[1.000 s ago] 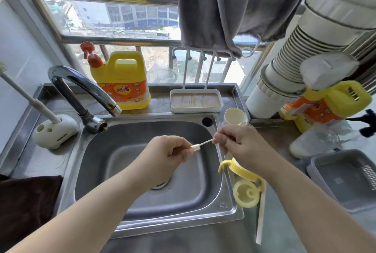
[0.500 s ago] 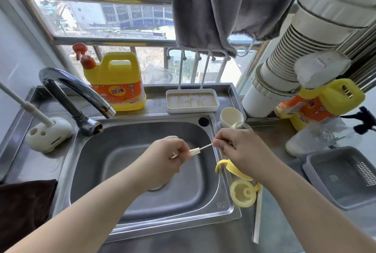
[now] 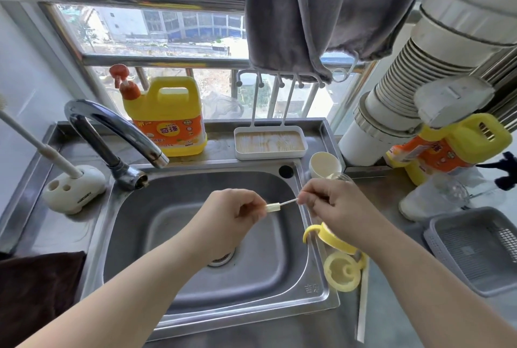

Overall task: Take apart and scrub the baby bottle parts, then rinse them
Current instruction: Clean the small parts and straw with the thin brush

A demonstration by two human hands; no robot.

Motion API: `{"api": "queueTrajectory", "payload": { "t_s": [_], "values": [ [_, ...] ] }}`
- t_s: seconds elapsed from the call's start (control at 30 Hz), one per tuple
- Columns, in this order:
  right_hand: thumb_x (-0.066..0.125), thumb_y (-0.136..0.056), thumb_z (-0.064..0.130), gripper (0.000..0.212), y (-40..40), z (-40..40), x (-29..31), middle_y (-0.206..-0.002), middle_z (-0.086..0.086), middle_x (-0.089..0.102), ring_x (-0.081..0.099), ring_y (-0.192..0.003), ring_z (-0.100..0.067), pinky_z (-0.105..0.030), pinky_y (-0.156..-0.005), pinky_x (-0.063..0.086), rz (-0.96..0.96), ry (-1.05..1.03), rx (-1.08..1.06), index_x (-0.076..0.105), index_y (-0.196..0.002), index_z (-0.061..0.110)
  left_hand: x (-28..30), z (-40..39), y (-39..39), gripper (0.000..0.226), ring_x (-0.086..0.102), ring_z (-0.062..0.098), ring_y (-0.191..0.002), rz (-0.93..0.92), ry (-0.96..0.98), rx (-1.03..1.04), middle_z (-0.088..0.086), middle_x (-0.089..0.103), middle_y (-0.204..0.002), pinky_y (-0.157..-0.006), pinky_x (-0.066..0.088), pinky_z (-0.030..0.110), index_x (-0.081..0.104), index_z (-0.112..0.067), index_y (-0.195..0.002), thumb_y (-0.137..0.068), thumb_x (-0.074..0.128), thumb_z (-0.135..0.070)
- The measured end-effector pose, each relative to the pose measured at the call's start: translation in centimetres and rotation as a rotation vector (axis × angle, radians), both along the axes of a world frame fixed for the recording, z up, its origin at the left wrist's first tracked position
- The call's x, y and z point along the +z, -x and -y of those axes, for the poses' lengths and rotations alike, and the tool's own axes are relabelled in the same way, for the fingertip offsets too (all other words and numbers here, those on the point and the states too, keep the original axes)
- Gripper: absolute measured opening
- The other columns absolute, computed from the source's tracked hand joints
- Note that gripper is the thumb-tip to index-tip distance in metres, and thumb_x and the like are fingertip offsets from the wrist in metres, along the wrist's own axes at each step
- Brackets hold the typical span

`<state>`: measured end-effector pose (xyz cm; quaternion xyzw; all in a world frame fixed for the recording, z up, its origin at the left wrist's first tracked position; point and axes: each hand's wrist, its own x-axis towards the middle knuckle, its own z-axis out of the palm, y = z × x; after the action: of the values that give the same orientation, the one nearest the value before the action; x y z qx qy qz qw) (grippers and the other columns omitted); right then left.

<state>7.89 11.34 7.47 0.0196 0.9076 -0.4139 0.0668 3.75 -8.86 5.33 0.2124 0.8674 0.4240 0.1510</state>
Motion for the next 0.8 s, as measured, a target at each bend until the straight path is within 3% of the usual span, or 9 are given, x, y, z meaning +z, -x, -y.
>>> {"api": "queueTrajectory", "payload": {
  "t_s": [0.1, 0.2, 0.3, 0.43, 0.57, 0.7, 0.8],
  "values": [
    [0.060, -0.090, 0.019, 0.016, -0.5, 0.5, -0.2, -0.059, 0.000, 0.057, 0.045, -0.051, -0.003, -0.013, -0.053, 0.034, 0.016, -0.056, 0.074, 0.063, -0.075, 0.025, -0.3, -0.4, -0.1, 0.012, 0.057, 0.015, -0.066, 0.028, 0.030, -0.057, 0.000, 0.068, -0.075, -0.067, 0.046, 0.022, 0.070, -0.024, -0.083, -0.088, 0.063, -0.017],
    [0.061, -0.090, 0.018, 0.015, -0.5, -0.9, -0.2, -0.062, -0.004, 0.060, 0.046, -0.052, -0.003, -0.014, -0.054, 0.037, -0.002, -0.017, -0.044, 0.066, -0.077, 0.023, -0.6, -0.7, -0.1, 0.018, 0.056, 0.019, -0.064, 0.040, 0.075, -0.093, 0.001, 0.067, -0.075, -0.068, 0.047, 0.026, 0.066, -0.022, -0.079, -0.093, 0.055, -0.018],
    [0.060, -0.089, 0.021, 0.013, -0.9, -0.2, -0.4, -0.059, 0.007, 0.055, 0.049, -0.056, -0.001, -0.012, -0.056, 0.036, -0.011, -0.102, 0.054, 0.064, -0.077, 0.022, -0.5, -1.1, 0.0, 0.028, 0.046, 0.010, -0.055, 0.040, 0.071, -0.141, -0.003, 0.063, -0.069, -0.062, 0.044, 0.025, 0.057, -0.030, -0.071, -0.096, 0.050, -0.019],
    [0.061, -0.089, 0.024, 0.011, -0.4, -1.3, 0.2, -0.060, 0.008, 0.058, 0.053, -0.060, -0.007, -0.017, -0.059, 0.039, -0.128, -0.154, -0.079, 0.066, -0.079, 0.025, -0.2, -1.3, 0.1, 0.013, 0.048, 0.010, -0.069, 0.007, 0.082, -0.236, -0.012, 0.052, -0.073, -0.066, 0.040, 0.024, 0.046, -0.031, -0.086, -0.098, 0.043, -0.027],
    [0.061, -0.090, 0.026, 0.014, -0.1, -0.8, 0.5, -0.057, 0.017, 0.056, 0.052, -0.063, -0.003, -0.018, -0.063, 0.033, -0.142, -0.207, 0.002, 0.064, -0.077, 0.030, -0.1, -1.1, 0.3, 0.010, 0.041, 0.006, -0.057, -0.004, -0.008, -0.181, -0.008, 0.048, -0.064, -0.055, 0.034, 0.015, 0.043, -0.026, -0.090, -0.094, 0.052, -0.025],
    [0.059, -0.090, 0.025, 0.014, -0.2, -0.7, 0.6, -0.059, 0.012, 0.056, 0.052, -0.061, -0.002, -0.016, -0.058, 0.034, -0.128, -0.173, -0.034, 0.063, -0.077, 0.030, -0.2, -0.7, 0.5, 0.024, 0.042, 0.008, -0.057, -0.024, -0.013, -0.170, -0.004, 0.054, -0.064, -0.057, 0.039, 0.022, 0.043, -0.032, -0.077, -0.095, 0.048, -0.018],
    [0.059, -0.091, 0.025, 0.010, -0.5, 0.7, 0.2, -0.059, 0.019, 0.048, 0.048, -0.061, 0.001, -0.019, -0.060, 0.034, -0.105, -0.230, 0.069, 0.066, -0.084, 0.023, -0.4, -0.6, 0.6, 0.016, 0.051, 0.011, -0.068, -0.083, 0.053, -0.215, -0.010, 0.054, -0.070, -0.069, 0.046, 0.033, 0.053, -0.029, -0.081, -0.093, 0.043, -0.027]
  ]
}}
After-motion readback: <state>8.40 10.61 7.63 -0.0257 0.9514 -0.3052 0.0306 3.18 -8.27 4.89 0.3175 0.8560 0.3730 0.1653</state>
